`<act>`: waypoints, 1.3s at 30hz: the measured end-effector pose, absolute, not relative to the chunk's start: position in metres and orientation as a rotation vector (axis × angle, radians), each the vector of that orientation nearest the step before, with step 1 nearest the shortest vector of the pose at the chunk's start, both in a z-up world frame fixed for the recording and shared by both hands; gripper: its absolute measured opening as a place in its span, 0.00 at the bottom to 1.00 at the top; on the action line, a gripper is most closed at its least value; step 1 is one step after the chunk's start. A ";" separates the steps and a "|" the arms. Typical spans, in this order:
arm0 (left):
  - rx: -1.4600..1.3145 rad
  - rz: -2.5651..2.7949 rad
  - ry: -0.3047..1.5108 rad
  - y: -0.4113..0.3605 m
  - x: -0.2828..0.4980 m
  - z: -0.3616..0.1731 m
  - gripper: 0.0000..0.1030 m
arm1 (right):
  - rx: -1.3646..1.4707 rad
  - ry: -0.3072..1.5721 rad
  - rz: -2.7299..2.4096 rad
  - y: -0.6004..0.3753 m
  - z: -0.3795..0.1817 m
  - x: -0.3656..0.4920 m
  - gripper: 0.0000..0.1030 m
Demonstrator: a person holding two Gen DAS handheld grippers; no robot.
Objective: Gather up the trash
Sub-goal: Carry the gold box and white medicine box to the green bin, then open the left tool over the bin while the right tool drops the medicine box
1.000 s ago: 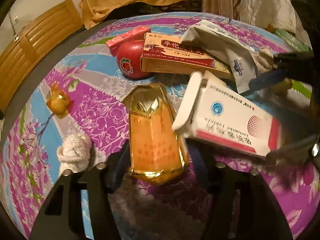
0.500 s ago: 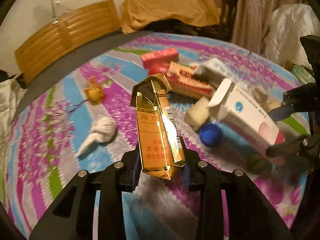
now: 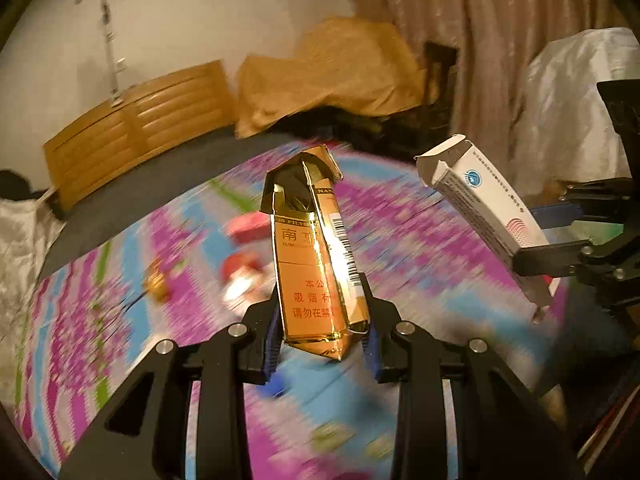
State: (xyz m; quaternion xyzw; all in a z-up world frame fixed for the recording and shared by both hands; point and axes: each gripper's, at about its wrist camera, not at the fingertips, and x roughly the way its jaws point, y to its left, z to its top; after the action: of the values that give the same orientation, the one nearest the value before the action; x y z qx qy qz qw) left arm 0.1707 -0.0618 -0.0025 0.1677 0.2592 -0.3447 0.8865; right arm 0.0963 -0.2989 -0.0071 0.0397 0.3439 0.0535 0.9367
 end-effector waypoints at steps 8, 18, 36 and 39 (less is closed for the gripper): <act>0.422 -0.935 0.486 -0.231 0.123 0.014 0.31 | 0.174 0.693 -0.239 -0.461 0.017 -0.007 0.49; 0.588 -1.175 0.470 -0.406 0.046 -0.002 0.31 | 0.281 0.683 -0.675 -0.632 0.011 -0.148 0.49; 0.684 -1.354 0.462 -0.554 -0.033 -0.017 0.31 | 0.406 0.688 -0.938 -0.730 -0.032 -0.248 0.49; 0.696 -1.356 0.465 -0.562 -0.040 -0.017 0.31 | 0.416 0.684 -0.936 -0.733 -0.033 -0.248 0.49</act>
State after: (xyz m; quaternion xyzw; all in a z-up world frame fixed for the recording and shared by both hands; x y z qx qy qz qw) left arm -0.0397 -0.5622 -0.0166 0.3122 0.2086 -0.6086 0.6990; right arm -0.2477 -0.7328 -0.0334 0.1951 0.3207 -0.4390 0.8163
